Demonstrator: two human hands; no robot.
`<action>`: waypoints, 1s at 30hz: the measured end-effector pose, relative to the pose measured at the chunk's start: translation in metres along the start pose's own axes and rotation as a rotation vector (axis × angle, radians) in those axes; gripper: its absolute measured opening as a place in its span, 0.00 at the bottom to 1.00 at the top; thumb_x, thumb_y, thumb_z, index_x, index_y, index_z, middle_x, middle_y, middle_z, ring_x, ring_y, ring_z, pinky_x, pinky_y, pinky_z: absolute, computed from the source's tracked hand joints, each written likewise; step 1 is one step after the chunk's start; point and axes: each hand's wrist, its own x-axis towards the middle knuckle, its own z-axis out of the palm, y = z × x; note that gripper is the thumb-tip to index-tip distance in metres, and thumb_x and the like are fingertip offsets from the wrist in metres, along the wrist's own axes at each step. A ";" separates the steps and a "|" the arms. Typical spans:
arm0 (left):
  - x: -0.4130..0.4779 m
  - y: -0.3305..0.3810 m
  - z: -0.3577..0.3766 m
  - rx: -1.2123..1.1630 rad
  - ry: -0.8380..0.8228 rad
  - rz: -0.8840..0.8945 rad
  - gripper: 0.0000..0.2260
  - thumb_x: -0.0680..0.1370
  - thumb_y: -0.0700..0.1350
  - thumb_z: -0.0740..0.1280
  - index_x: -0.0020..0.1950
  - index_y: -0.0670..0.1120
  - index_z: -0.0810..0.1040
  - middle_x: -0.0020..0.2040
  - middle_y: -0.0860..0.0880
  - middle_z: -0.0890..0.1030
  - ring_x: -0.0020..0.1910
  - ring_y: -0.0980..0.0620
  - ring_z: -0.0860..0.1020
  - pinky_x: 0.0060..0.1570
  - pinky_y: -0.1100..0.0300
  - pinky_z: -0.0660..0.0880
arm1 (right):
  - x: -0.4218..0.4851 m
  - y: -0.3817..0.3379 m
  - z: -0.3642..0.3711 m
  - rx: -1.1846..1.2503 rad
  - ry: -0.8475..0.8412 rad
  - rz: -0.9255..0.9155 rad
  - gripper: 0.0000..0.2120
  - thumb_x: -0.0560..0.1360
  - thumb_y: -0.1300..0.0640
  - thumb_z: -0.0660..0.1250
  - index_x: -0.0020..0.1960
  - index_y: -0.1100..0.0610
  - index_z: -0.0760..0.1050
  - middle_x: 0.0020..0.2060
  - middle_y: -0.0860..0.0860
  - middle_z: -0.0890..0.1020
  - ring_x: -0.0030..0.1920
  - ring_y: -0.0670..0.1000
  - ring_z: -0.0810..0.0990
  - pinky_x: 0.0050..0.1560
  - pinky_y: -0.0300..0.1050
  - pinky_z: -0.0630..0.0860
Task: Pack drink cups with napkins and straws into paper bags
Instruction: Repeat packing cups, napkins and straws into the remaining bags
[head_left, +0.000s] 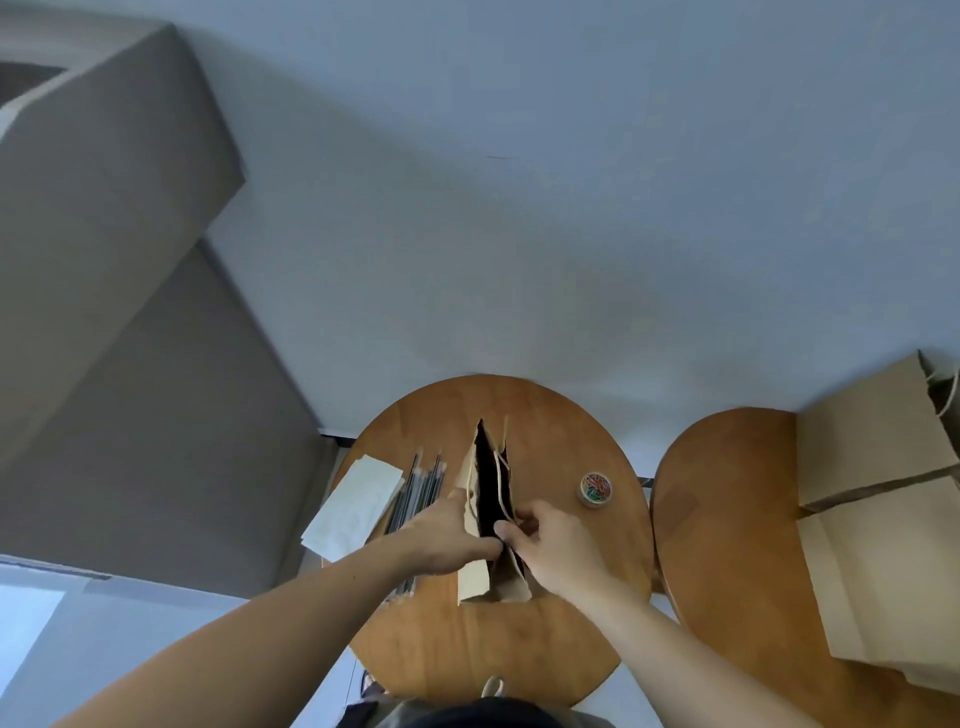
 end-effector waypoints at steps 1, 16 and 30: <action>0.001 0.004 0.002 0.000 0.021 -0.022 0.43 0.65 0.72 0.66 0.73 0.52 0.63 0.66 0.50 0.76 0.57 0.49 0.78 0.56 0.53 0.78 | 0.002 -0.001 0.000 -0.020 0.008 0.000 0.17 0.77 0.39 0.64 0.59 0.48 0.76 0.47 0.45 0.83 0.47 0.49 0.82 0.38 0.39 0.72; 0.006 -0.016 -0.017 0.332 0.421 -0.224 0.05 0.80 0.49 0.62 0.45 0.52 0.76 0.37 0.54 0.78 0.32 0.56 0.79 0.32 0.66 0.76 | 0.010 0.046 -0.026 -0.340 0.162 0.228 0.06 0.78 0.49 0.64 0.52 0.50 0.74 0.34 0.44 0.75 0.35 0.47 0.77 0.30 0.40 0.71; 0.002 -0.008 -0.023 0.094 0.007 0.040 0.44 0.69 0.67 0.70 0.78 0.56 0.53 0.73 0.48 0.70 0.64 0.46 0.77 0.64 0.51 0.75 | -0.010 0.034 -0.026 -0.154 -0.077 0.142 0.36 0.72 0.29 0.62 0.74 0.46 0.63 0.68 0.44 0.74 0.65 0.50 0.77 0.58 0.43 0.76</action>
